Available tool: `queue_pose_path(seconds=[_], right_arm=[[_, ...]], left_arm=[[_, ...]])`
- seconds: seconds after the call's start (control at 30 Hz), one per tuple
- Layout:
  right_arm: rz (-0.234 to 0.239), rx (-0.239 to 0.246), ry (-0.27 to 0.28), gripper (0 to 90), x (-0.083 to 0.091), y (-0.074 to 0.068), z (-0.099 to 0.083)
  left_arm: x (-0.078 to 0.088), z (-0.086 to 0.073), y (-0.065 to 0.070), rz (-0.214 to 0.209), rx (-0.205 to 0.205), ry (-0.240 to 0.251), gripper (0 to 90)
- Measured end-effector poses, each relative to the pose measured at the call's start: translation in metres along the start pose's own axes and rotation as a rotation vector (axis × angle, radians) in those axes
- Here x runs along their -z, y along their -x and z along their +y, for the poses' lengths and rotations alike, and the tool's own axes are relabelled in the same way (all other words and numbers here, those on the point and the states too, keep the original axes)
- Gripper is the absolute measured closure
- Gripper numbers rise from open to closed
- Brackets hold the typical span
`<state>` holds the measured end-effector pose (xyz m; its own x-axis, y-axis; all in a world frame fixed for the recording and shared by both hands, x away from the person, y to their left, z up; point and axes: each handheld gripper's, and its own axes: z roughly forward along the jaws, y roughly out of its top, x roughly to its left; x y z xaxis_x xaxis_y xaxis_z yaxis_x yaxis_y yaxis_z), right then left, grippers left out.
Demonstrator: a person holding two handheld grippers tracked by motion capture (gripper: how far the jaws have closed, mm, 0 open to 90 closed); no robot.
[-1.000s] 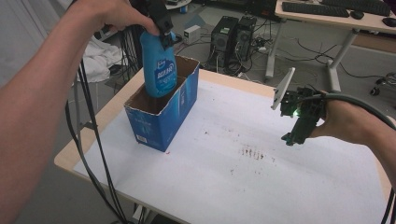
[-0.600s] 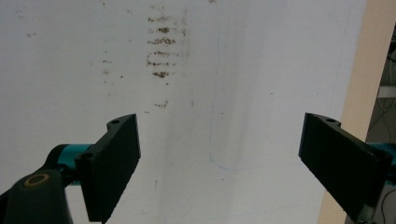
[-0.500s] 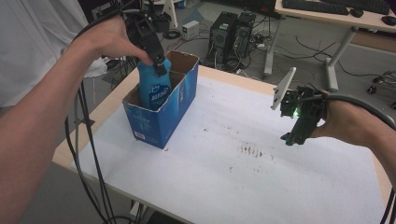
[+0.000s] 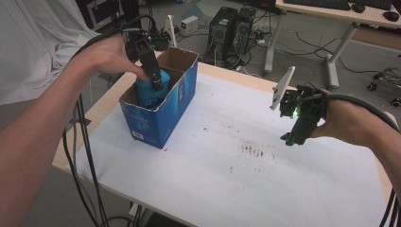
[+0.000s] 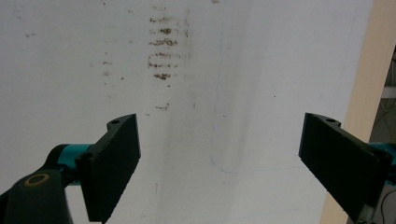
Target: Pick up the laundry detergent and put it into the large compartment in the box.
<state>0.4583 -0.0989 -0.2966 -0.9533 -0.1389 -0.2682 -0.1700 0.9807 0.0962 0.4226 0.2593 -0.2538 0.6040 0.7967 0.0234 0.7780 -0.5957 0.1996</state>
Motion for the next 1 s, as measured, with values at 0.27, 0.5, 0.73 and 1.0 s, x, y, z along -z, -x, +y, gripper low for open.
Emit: queue_pose_path(seconds=[0.27,0.5,0.73,1.0], right_arm=[[0.002,0.001,0.001,11.8,-0.001,-0.001,0.001],[0.004,0.003,0.0,11.8,-0.001,-0.002,0.002],[0.007,0.014,0.003,11.8,-0.002,-0.002,0.004],[0.005,0.007,0.011,11.8,0.001,-0.003,0.003]], left_arm=[[-0.013,-0.002,0.002,0.0,-0.04,-0.004,37.5],[-0.02,-0.007,0.001,-0.007,-0.046,0.019,37.4],[-0.02,-0.009,0.001,-0.007,-0.056,0.015,37.2],[-0.021,-0.004,0.004,0.005,-0.048,0.004,36.8]])
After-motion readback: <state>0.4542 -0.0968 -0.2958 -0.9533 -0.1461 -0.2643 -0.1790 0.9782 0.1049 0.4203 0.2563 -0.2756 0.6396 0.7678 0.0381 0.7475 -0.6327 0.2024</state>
